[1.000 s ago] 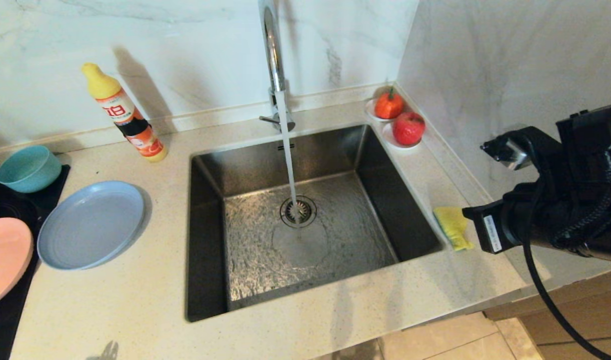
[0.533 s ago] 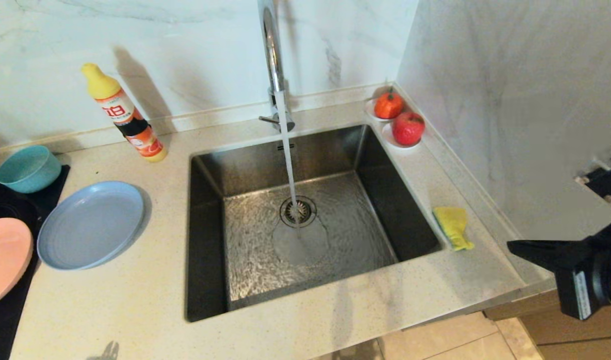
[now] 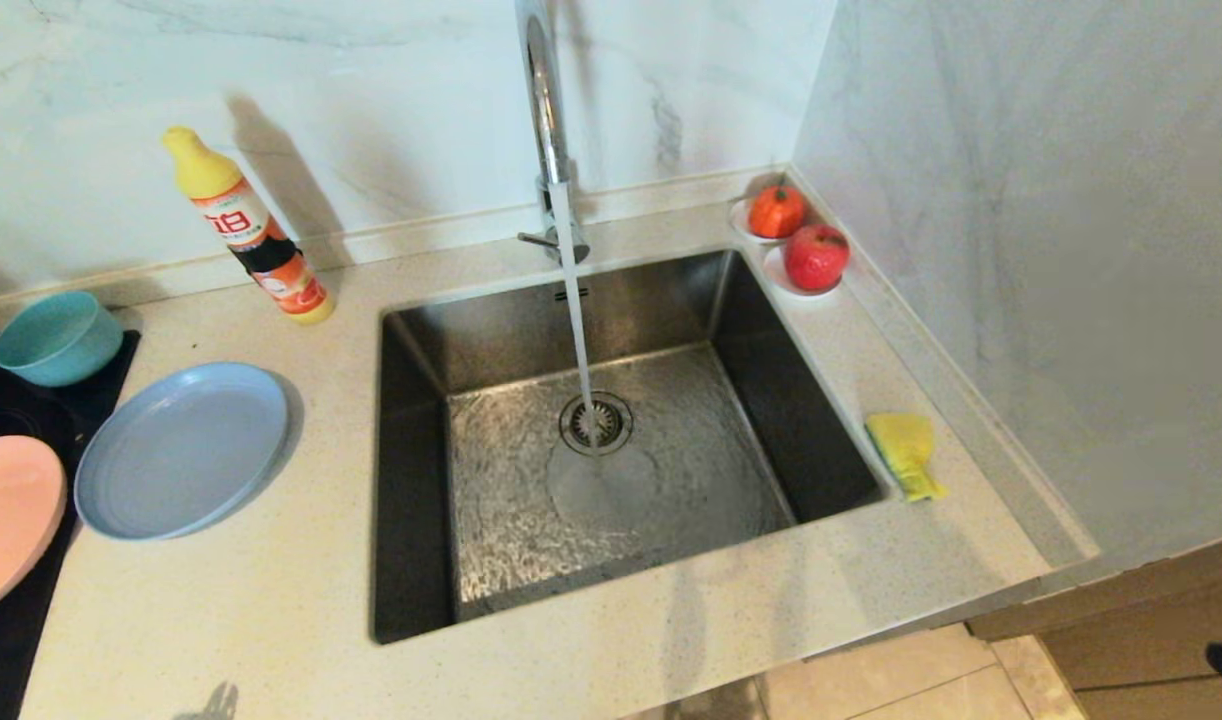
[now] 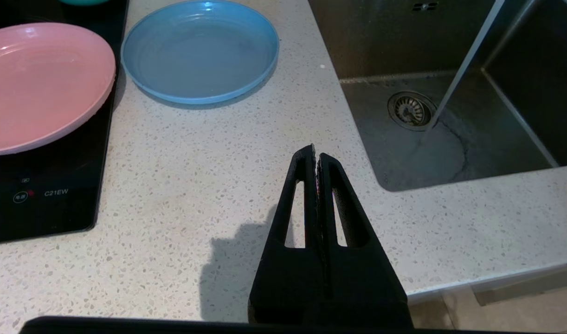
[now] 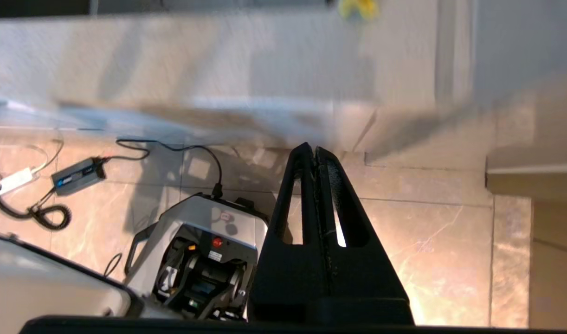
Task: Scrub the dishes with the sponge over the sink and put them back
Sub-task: Turn off the faucet
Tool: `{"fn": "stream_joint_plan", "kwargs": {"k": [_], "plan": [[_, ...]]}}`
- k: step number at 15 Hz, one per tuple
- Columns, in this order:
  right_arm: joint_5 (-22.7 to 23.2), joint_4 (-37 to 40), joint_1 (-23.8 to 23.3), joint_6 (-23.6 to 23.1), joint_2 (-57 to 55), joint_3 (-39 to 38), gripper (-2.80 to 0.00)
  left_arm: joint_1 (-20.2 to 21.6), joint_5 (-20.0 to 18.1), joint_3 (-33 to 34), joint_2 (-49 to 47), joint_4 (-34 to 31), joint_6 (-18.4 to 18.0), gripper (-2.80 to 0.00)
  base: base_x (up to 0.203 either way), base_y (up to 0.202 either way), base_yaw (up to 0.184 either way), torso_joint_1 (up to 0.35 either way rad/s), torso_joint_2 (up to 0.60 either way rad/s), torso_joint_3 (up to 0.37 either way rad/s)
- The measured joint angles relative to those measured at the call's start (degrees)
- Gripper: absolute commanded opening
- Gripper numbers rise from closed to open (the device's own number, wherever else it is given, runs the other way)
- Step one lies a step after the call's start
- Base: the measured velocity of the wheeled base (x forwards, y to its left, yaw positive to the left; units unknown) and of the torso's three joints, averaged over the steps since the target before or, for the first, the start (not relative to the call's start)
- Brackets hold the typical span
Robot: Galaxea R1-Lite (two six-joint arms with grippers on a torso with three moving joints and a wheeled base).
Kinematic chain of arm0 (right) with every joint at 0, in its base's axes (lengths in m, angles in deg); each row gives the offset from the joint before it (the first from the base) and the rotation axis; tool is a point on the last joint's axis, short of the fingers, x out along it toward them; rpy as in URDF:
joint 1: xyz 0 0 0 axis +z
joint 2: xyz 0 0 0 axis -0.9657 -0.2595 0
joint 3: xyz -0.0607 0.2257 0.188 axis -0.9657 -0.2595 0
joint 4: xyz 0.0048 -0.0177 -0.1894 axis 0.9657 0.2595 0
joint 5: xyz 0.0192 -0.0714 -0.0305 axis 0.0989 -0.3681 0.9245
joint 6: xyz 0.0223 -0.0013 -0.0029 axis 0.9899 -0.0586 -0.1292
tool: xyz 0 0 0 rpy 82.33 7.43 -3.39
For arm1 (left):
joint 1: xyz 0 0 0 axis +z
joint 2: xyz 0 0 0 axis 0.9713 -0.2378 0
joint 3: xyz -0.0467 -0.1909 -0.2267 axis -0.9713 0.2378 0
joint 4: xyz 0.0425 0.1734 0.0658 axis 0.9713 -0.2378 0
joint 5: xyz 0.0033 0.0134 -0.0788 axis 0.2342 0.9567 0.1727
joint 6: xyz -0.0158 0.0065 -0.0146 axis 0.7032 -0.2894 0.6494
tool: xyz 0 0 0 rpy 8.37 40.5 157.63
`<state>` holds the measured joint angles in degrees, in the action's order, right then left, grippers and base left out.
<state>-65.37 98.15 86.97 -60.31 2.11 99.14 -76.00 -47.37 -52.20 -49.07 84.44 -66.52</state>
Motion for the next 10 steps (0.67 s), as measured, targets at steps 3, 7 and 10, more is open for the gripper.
{"fn": "stream_joint_plan", "kwargs": {"k": [3, 7, 10], "plan": [[2.0, -0.6, -5.9, -1.7, 12.5, -9.9, -2.8, 0.0, 0.0, 0.0, 0.0, 0.0, 0.0, -2.8, 0.0, 0.0, 0.0, 0.0, 0.0, 0.0], [1.8, -0.9, -11.3, -6.1, 24.9, -20.9, -2.8, 0.0, 0.0, 0.0, 0.0, 0.0, 0.0, -2.8, 0.0, 0.0, 0.0, 0.0, 0.0, 0.0], [-1.9, -1.9, -11.9, -6.4, 31.9, -24.3, -2.8, 0.0, 0.0, 0.0, 0.0, 0.0, 0.0, -2.8, 0.0, 0.0, 0.0, 0.0, 0.0, 0.0]]}}
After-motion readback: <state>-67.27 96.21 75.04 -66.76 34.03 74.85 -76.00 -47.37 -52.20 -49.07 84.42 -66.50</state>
